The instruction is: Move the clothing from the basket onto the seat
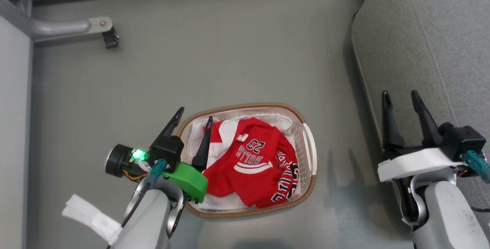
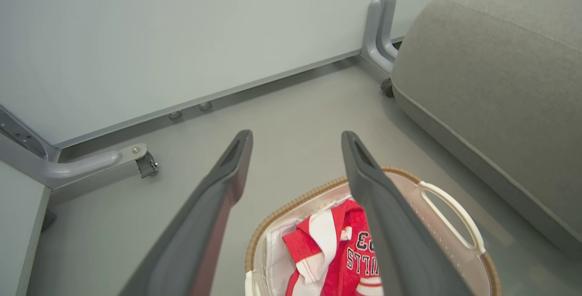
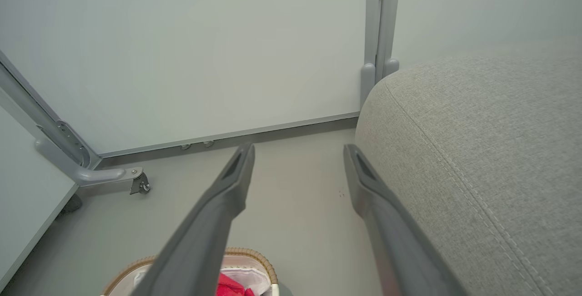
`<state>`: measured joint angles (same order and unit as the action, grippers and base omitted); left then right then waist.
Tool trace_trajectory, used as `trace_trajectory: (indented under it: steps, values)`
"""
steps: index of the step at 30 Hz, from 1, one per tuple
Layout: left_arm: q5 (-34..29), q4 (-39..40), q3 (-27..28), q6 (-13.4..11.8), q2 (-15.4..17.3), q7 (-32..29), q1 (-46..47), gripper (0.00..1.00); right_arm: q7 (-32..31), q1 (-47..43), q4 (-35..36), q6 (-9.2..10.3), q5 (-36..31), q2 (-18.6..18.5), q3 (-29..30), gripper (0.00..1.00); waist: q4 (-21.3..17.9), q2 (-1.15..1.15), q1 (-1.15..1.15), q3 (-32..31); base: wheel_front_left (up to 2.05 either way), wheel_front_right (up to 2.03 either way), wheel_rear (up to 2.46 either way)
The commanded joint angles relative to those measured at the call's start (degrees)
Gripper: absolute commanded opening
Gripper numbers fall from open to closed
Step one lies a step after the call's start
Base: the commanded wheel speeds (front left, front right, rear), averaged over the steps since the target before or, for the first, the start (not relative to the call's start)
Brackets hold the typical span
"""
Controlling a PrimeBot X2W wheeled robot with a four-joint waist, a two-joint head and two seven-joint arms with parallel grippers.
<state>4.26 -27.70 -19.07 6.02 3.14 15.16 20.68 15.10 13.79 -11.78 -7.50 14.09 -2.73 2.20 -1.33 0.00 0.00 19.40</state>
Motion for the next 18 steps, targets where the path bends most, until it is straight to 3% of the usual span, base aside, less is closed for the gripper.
trace_trajectory:
  steps: [1,11,18]
  values:
    - [-1.2,-2.3,-1.3,0.4,1.0,0.0,2.7,1.00,0.1,1.4,0.4,0.02,0.3,-0.3,0.4,1.00,-3.5,0.00,0.00,8.4,0.00,0.00,0.00]
    - [-4.6,-18.8,-14.2,1.5,1.8,-0.2,14.4,1.00,0.1,6.0,2.3,0.02,2.0,-0.2,0.6,1.00,-5.9,0.00,0.00,19.0,0.00,0.00,0.00]
    - [1.4,-26.7,-28.4,1.5,1.2,-0.5,19.4,1.00,0.1,8.4,3.1,0.02,3.3,-0.3,-0.2,1.00,-7.5,0.00,0.00,23.0,0.00,0.00,0.00]
